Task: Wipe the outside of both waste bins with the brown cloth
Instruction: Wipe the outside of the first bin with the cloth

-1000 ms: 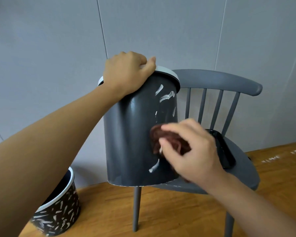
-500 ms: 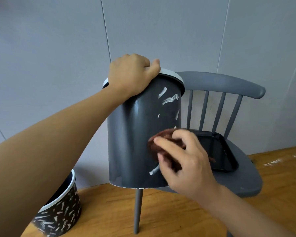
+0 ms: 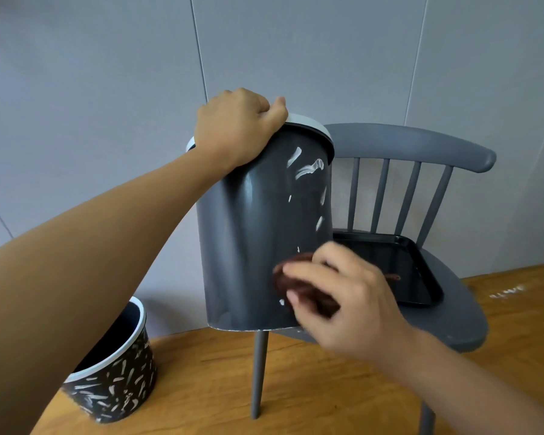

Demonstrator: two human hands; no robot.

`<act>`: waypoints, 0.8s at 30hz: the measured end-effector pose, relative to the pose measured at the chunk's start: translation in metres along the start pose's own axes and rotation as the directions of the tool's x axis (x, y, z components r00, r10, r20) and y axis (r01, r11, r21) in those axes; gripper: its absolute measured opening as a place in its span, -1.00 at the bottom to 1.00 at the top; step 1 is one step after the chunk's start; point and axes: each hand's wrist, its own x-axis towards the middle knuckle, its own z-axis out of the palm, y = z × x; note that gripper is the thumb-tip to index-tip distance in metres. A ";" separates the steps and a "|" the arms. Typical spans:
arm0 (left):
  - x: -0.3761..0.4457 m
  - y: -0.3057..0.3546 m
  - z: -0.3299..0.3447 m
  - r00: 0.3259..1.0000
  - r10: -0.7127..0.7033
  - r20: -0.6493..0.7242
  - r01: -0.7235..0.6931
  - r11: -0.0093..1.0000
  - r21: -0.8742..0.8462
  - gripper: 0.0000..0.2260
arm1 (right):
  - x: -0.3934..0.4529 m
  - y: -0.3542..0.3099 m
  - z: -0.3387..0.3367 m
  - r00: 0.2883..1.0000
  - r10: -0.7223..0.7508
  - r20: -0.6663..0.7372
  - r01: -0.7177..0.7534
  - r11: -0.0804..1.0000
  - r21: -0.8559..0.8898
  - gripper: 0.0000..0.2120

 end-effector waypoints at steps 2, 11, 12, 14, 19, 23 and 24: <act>0.001 -0.002 0.002 1.000 -0.011 -0.003 0.011 1.000 0.008 -0.54 | -0.010 -0.003 -0.004 0.995 -0.038 0.088 0.038 0.999 0.003 -0.75; 0.003 -0.007 0.003 1.000 -0.024 -0.006 0.024 0.999 0.020 -0.54 | 0.012 0.008 0.001 0.978 0.191 -0.090 -0.188 0.981 0.041 -0.77; 0.004 -0.008 0.003 1.000 -0.030 -0.005 0.030 0.999 0.017 -0.54 | 0.004 0.003 -0.001 0.994 0.106 -0.022 -0.105 0.993 0.050 -0.78; 0.004 -0.008 0.003 0.999 -0.033 -0.005 0.033 0.999 0.011 -0.54 | -0.008 -0.004 -0.005 0.993 -0.039 0.113 0.035 0.999 0.034 -0.79; 0.002 -0.007 0.002 1.000 -0.009 -0.001 0.010 1.000 0.018 -0.44 | 0.011 0.018 -0.008 0.969 0.235 -0.081 -0.232 0.972 0.050 -0.80; 0.003 -0.008 0.002 1.000 -0.021 0.001 0.021 1.000 0.018 -0.42 | 0.002 0.013 -0.004 0.985 0.163 -0.054 -0.161 0.986 0.029 -0.78; 0.004 -0.007 0.003 1.000 -0.023 0.001 0.023 1.000 0.018 -0.43 | -0.005 0.007 -0.005 0.998 0.064 0.025 -0.065 0.997 0.035 -0.77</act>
